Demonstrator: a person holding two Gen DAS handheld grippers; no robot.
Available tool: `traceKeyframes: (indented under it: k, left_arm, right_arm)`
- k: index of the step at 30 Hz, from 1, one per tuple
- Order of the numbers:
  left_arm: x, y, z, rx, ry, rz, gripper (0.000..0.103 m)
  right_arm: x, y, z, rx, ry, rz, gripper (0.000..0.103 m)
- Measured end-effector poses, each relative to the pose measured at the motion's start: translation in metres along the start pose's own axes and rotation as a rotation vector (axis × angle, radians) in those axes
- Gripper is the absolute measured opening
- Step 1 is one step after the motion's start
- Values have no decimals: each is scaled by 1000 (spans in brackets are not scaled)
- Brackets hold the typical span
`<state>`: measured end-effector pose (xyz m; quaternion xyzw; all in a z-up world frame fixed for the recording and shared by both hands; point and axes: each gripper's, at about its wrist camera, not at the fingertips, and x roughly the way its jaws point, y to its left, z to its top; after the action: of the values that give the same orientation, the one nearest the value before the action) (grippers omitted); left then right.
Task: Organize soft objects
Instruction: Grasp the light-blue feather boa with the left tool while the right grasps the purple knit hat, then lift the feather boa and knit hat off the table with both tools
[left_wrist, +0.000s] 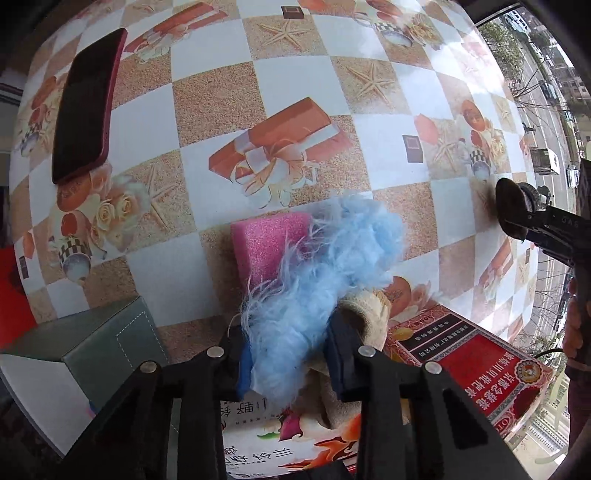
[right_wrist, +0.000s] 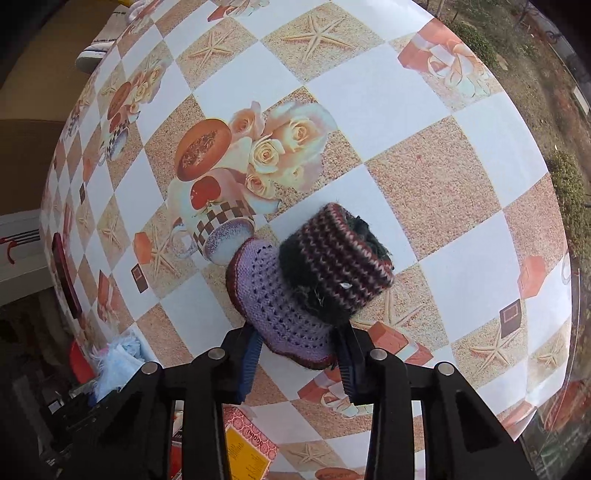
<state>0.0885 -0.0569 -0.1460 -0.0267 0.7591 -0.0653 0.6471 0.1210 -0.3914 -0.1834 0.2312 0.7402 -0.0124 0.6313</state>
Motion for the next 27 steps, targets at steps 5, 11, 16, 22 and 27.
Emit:
traceKeyframes:
  k: [5,11,16,22,27]
  left_arm:
    - [-28,0,-14,1,-130,33,25]
    - [-73,-2,-25,28,-306,84,25]
    - [-86,-6,-30,62,-366,161,26]
    - [-78,-1,-25,10,-332,39,28]
    - [-70,1,-23,-6,-307,2,28]
  right_arm:
    - [-17,4,-12,-19,-36,17,38]
    - [-30,12,-27,-36,-59,38,38]
    - [-38,24,-34,-73,-78,38,38]
    - [-40,27,-43,-80,-70,53,38]
    - [-38,22,-42,-65,-66,64,48]
